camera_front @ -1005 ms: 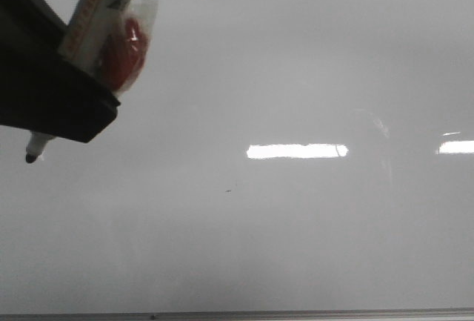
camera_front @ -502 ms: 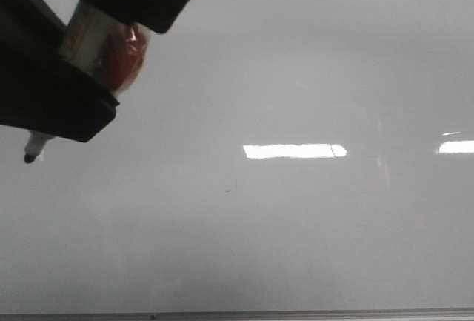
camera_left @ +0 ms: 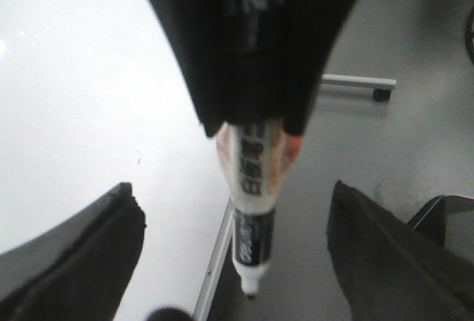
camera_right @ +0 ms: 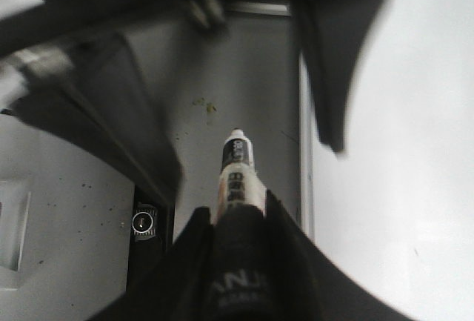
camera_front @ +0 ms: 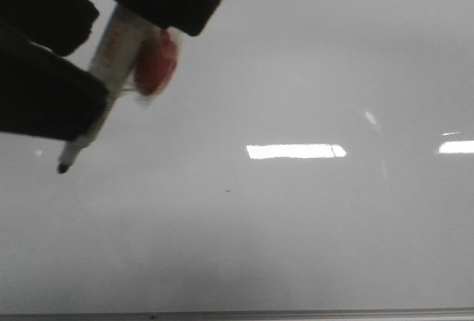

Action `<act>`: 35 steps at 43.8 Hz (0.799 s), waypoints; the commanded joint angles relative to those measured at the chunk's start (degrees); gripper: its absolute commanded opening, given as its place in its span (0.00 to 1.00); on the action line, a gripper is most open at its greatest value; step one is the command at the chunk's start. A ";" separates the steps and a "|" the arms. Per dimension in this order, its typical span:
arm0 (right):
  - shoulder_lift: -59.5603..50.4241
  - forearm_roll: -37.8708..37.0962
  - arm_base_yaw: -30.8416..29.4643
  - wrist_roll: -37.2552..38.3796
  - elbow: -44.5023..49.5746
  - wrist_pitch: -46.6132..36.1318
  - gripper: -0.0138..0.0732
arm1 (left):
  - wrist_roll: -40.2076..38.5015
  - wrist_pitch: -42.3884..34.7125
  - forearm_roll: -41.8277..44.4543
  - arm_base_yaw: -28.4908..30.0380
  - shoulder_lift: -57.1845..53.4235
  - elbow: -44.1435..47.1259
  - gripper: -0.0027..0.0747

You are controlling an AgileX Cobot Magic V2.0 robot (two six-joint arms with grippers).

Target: Write number 8 on whiteboard

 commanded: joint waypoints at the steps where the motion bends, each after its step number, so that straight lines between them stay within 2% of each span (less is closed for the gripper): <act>1: -2.00 2.74 -4.59 -0.11 -0.18 -1.94 0.08 | -2.95 -2.42 -0.27 -0.14 -4.57 -1.36 0.55; 10: -5.47 16.44 -18.00 -2.81 8.37 -9.24 0.08 | -8.00 -4.95 -0.27 -0.13 -17.69 4.97 0.26; 16: -6.12 30.42 -25.72 -10.31 15.23 -13.72 0.08 | -13.77 -6.13 -0.59 -0.13 -27.46 10.65 0.11; 20: -5.77 40.80 -28.17 -16.00 17.95 -14.33 0.08 | -15.32 -6.64 -1.15 -0.13 -32.90 13.96 0.02; 28: -3.38 55.67 -28.98 -25.11 19.11 -16.32 0.08 | -15.45 -9.12 -3.31 -0.13 -40.86 17.21 0.01; 35: 3.12 58.61 -28.98 -27.16 14.35 -18.84 0.08 | -15.45 -9.12 -3.31 -0.13 -41.96 17.31 0.01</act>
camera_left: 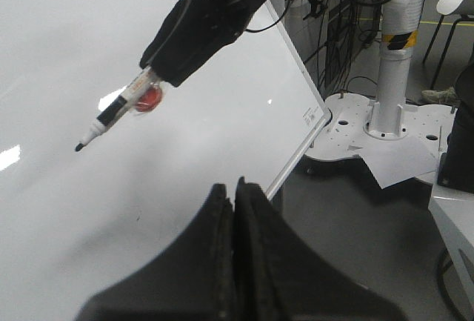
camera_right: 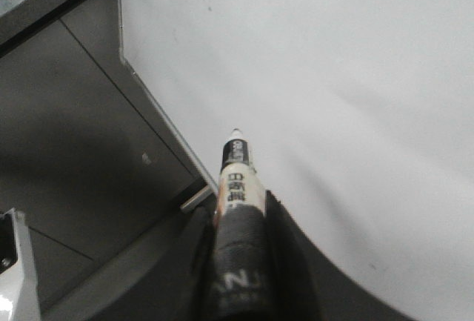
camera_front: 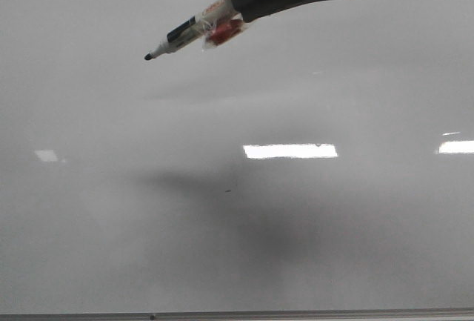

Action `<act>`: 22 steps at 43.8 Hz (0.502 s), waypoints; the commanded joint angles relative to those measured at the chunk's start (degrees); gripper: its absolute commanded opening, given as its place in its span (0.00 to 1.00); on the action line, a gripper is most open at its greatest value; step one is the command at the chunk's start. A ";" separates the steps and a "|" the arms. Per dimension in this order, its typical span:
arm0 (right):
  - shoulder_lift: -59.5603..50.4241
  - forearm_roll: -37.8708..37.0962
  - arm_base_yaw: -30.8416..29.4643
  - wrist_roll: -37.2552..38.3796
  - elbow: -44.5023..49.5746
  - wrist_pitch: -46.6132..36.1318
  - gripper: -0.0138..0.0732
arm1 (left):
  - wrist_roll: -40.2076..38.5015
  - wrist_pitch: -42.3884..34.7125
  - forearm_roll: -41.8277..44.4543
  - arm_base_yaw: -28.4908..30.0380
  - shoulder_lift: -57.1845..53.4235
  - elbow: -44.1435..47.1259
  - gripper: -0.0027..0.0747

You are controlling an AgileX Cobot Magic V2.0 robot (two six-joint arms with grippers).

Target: Write number 8 on whiteboard

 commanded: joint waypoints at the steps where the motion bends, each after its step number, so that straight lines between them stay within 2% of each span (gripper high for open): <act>1: 2.58 4.46 -0.35 -1.48 -5.18 -1.69 0.08 | -0.66 -5.14 -0.73 -0.13 0.48 -1.50 0.01; 11: 12.85 5.28 -0.35 -1.48 -14.24 -4.06 0.08 | -0.66 -5.04 -0.73 -0.13 0.48 -1.50 0.01; 22: 17.95 4.51 -0.24 -1.48 -16.10 -5.78 0.08 | -0.66 -5.04 -0.73 -0.13 0.48 -1.50 0.01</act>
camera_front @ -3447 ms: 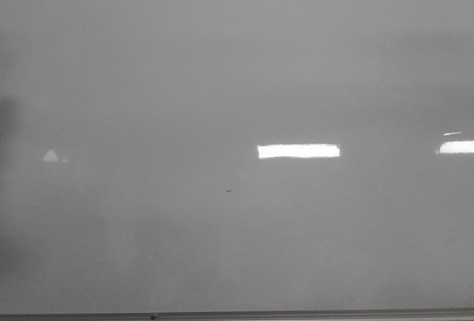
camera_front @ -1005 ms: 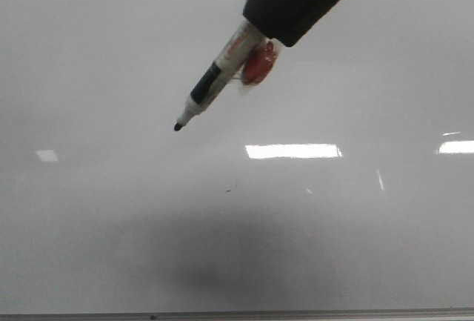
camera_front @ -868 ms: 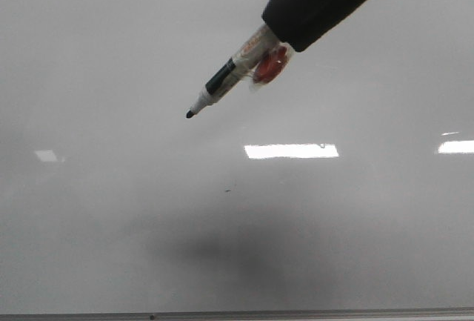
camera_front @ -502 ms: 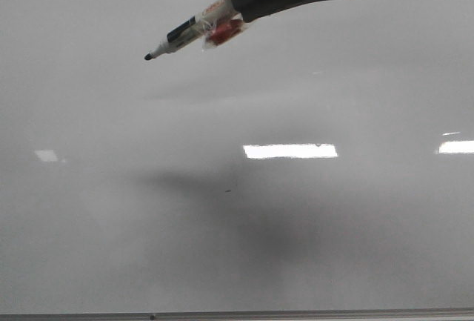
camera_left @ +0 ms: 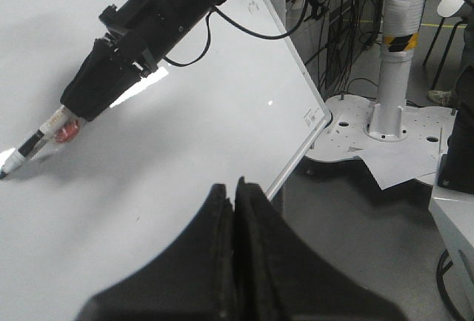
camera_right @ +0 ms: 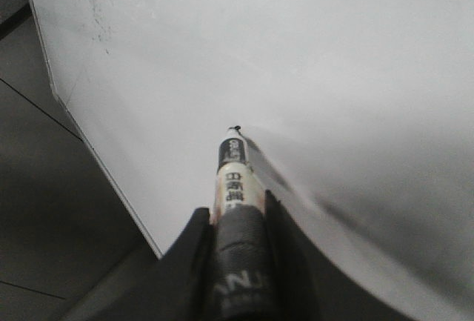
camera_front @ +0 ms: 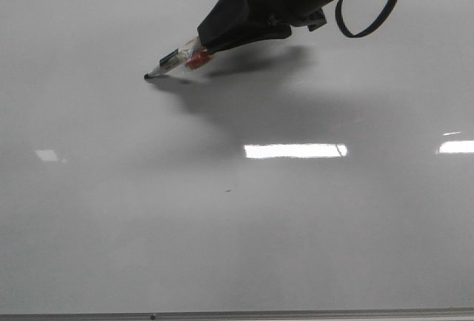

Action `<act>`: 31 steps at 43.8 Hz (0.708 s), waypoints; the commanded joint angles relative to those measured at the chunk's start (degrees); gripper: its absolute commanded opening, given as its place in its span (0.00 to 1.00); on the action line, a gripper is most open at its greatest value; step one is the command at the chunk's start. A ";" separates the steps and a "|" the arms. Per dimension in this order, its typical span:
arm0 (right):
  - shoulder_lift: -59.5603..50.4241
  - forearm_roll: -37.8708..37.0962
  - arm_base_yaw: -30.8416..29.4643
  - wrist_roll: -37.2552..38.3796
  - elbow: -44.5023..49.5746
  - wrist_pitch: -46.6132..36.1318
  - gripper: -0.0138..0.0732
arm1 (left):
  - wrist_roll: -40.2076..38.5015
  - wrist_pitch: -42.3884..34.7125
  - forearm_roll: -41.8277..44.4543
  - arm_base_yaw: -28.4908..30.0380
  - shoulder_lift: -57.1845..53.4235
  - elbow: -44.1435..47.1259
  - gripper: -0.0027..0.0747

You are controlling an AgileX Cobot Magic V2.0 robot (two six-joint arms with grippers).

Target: Write number 8 on whiteboard

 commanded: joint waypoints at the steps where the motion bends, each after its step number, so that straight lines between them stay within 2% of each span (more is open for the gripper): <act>1: -1.10 1.14 -0.24 -0.89 -1.94 -1.23 0.08 | -0.55 -4.74 -0.73 -0.13 0.52 -1.68 0.01; 11: -1.15 -2.18 -1.37 -0.47 0.27 -1.10 0.08 | -0.55 -4.74 -0.73 -0.13 0.52 -1.68 0.01; 22: -5.43 -4.02 -7.21 -0.83 7.50 0.63 0.08 | -0.55 -4.74 -0.73 -0.13 0.52 -1.68 0.01; 31: -4.00 -5.38 -5.65 -1.42 11.27 1.08 0.08 | -0.55 -4.74 -0.73 -0.13 0.52 -1.68 0.01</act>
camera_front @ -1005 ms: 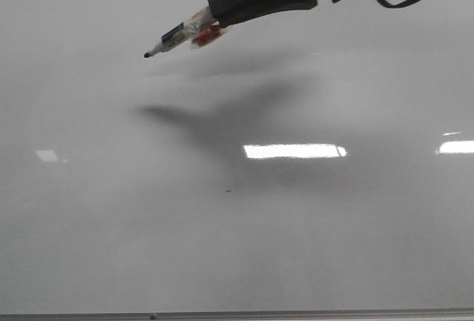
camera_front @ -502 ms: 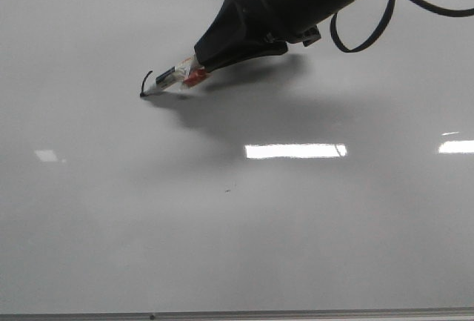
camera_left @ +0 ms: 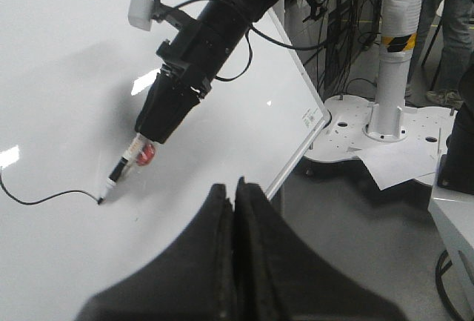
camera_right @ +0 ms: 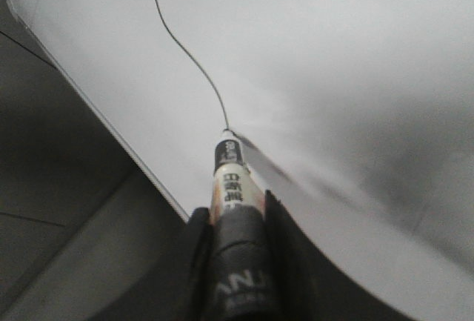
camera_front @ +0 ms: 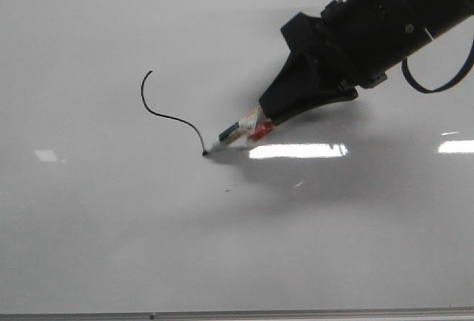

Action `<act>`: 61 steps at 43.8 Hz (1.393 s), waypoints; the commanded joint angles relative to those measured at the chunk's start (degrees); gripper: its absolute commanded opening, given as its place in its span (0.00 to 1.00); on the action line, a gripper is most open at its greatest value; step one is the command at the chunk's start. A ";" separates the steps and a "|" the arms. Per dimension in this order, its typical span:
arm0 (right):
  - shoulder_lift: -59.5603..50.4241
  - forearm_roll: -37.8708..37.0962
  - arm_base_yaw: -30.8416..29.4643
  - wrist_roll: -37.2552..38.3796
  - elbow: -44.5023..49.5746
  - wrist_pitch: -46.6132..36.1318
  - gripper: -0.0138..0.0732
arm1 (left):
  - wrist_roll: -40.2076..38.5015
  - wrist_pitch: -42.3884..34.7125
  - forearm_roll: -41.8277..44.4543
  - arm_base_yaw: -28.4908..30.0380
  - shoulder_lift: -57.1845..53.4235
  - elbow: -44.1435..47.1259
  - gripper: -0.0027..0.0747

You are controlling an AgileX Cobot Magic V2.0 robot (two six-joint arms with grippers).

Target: Write number 8 on whiteboard

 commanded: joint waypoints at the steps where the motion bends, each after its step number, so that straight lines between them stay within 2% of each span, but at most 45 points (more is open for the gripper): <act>1: -0.78 1.10 1.30 -1.05 -0.51 -2.67 0.08 | -0.47 -4.74 -0.73 -0.13 0.52 -1.68 0.01; 13: 5.54 9.77 9.90 -3.29 -4.98 -5.57 0.08 | -0.47 -4.74 -0.73 -0.13 0.52 -1.68 0.01; 19: 6.32 11.76 11.19 -3.29 -8.20 -6.97 0.08 | -0.47 -4.74 -0.73 -0.13 0.52 -1.68 0.01; 35: 1.12 11.02 4.78 -3.23 -6.78 -6.79 0.08 | -0.47 -4.74 -0.73 -0.13 0.52 -1.60 0.01; 46: -3.07 10.75 -1.96 -3.50 -6.46 -0.49 0.08 | -0.47 -4.64 -0.73 -0.13 0.52 -1.60 0.01; 61: -2.05 13.45 -0.82 -3.68 -14.21 0.07 0.08 | -0.47 -4.64 -0.73 -0.13 0.52 -1.60 0.01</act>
